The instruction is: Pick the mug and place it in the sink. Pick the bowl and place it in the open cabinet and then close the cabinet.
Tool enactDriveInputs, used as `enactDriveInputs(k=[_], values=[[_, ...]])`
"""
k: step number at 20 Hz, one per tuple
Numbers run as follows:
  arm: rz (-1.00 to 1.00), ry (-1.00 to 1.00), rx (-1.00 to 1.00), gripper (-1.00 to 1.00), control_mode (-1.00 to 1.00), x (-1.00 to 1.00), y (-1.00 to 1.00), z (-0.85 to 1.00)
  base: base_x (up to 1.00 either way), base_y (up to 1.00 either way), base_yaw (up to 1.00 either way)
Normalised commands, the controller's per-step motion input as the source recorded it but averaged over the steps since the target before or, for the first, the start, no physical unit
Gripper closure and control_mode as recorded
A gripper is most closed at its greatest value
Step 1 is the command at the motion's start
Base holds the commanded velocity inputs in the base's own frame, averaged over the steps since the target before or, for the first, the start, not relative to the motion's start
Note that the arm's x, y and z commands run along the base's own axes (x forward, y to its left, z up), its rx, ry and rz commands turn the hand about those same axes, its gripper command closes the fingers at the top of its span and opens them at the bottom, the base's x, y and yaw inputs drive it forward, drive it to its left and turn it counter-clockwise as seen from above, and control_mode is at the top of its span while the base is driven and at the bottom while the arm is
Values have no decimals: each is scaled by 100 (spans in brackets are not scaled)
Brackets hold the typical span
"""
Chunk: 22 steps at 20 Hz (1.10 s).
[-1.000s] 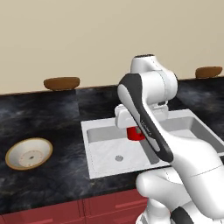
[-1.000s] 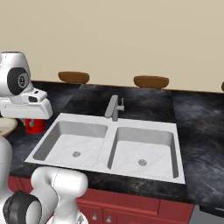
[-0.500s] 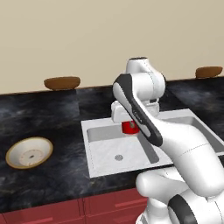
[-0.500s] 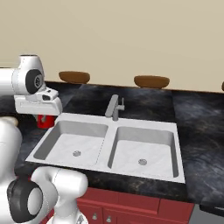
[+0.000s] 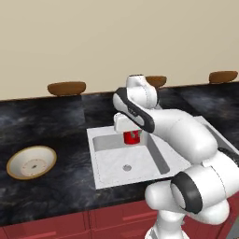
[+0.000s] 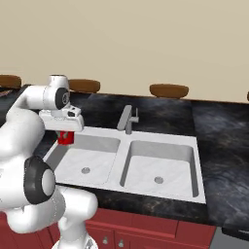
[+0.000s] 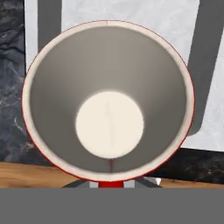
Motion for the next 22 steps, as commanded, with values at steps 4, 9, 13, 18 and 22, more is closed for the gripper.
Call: enactDriveInputs(k=[4,9,13,18,22], values=[[7,14,0,100,-100,74,5,-63,0,0,0],[10,-3,0,100,-100,54,12,-76,0,0,0],[10,-1,0,100,-100,43,7,-86,0,0,0],[4,-8,3,100,-100,40,0,-67,0,0,0],[2,-7,16,100,-100,52,0,-66,0,0,0]])
